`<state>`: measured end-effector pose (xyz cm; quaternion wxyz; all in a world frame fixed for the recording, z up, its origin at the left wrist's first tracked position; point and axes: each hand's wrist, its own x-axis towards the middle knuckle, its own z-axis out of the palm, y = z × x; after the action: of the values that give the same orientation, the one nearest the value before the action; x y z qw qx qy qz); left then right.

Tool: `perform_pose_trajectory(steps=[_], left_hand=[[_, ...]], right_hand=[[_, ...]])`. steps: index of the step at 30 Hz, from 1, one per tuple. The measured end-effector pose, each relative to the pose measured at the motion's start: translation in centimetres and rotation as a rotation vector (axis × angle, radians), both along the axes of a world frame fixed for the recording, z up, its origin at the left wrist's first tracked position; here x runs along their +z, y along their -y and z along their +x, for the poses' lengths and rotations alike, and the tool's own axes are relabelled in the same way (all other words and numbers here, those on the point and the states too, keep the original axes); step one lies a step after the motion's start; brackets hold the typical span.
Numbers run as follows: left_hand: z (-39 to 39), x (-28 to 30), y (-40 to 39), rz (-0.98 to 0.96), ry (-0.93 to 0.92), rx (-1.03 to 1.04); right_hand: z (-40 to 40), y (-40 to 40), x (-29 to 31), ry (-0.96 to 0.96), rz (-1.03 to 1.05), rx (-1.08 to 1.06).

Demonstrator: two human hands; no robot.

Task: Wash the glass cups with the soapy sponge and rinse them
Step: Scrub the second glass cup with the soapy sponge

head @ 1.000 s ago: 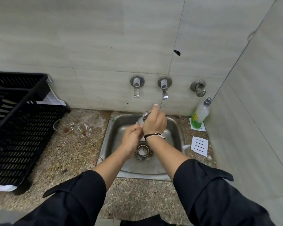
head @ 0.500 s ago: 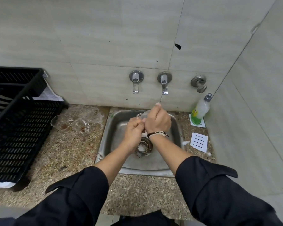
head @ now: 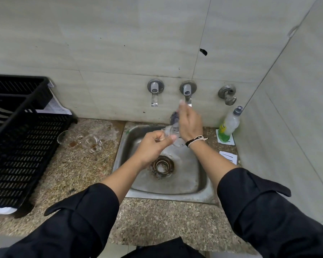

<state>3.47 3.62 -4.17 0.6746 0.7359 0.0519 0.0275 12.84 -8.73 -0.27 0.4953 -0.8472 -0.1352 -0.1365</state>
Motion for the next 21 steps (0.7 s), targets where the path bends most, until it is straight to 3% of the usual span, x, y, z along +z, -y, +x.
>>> perform_pose_trajectory(steps=[7,14,21], left_hand=[[-0.5,0.7,-0.8,0.062,0.059,-0.048],[0.3,1.2,-1.1,0.078,0.087,0.040],[-0.4,0.9,-1.6,0.165,0.063,-0.032]], right_hand=[[-0.6,0.5,-1.0,0.034,0.101,0.191],[-1.7,-1.2,-2.0,-0.016,0.088,0.192],[-1.2,-1.2,-0.9,-0.128,0.062,0.169]])
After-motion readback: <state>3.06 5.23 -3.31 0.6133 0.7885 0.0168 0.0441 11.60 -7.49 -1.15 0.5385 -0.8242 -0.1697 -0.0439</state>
